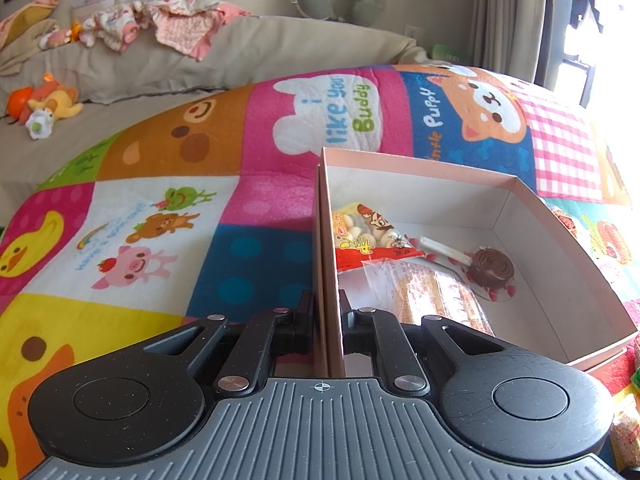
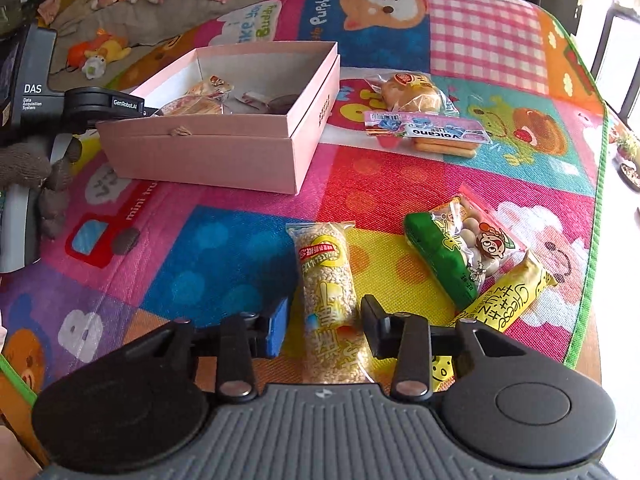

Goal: Organize objects
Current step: 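Grasp the rice-cracker stick packet with the right tool, then carry the rice-cracker packet into the pink box and open the right tool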

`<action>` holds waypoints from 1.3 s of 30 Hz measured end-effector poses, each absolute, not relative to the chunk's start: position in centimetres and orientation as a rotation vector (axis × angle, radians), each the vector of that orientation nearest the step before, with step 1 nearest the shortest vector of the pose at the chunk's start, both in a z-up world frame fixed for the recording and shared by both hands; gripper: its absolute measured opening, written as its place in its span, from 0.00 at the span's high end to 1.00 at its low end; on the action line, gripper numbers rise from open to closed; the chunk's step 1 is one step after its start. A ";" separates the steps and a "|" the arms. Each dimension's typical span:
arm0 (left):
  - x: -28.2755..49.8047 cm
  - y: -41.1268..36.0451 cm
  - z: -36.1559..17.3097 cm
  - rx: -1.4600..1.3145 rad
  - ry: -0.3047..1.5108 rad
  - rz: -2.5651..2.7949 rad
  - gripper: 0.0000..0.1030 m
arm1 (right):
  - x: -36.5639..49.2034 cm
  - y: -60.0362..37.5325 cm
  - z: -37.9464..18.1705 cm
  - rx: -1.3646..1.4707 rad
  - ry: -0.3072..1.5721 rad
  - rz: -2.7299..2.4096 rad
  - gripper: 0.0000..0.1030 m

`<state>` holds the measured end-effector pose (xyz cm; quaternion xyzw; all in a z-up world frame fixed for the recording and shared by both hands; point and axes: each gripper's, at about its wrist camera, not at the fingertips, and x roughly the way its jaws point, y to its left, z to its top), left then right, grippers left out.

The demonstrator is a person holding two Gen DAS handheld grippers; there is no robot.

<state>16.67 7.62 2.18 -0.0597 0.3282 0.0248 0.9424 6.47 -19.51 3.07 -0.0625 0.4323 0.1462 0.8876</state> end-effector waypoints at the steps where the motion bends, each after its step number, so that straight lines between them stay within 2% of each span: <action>1: 16.7 7.6 2.2 -0.122 0.669 0.050 0.88 | 6.3 -19.2 3.1 -0.141 0.898 0.303 0.71; 9: 16.7 7.6 2.2 -0.123 0.669 0.050 0.88 | 4.7 -18.2 4.3 -0.139 0.928 0.377 0.72; 13: 16.6 7.6 2.2 -0.124 0.669 0.050 0.88 | 4.0 -17.9 6.9 -0.139 0.867 0.392 0.73; 16: 16.6 7.6 2.3 -0.126 0.670 0.049 0.88 | 4.5 -17.8 9.3 -0.104 0.835 0.434 0.94; 21: 16.6 7.6 2.3 -0.136 0.671 0.046 0.88 | 5.8 -16.5 11.1 -0.155 0.796 0.449 0.94; 24: 16.6 7.6 2.3 -0.133 0.670 0.047 0.88 | 5.8 -16.2 10.3 -0.199 0.832 0.456 0.91; 27: 16.6 7.7 2.3 -0.136 0.668 0.046 0.88 | 5.3 -16.4 8.4 -0.244 0.886 0.451 0.73; 28: 16.6 7.7 2.3 -0.134 0.668 0.046 0.88 | 5.2 -16.5 7.8 -0.245 0.908 0.452 0.64; 29: 16.6 7.7 2.3 -0.133 0.668 0.047 0.88 | 5.1 -16.6 7.2 -0.238 0.926 0.455 0.60; 38: 16.6 7.8 2.3 -0.134 0.668 0.046 0.88 | 4.4 -16.0 4.1 -0.235 0.991 0.485 0.58; 39: 16.6 7.8 2.3 -0.135 0.668 0.046 0.88 | 4.4 -16.0 4.1 -0.241 0.986 0.480 0.62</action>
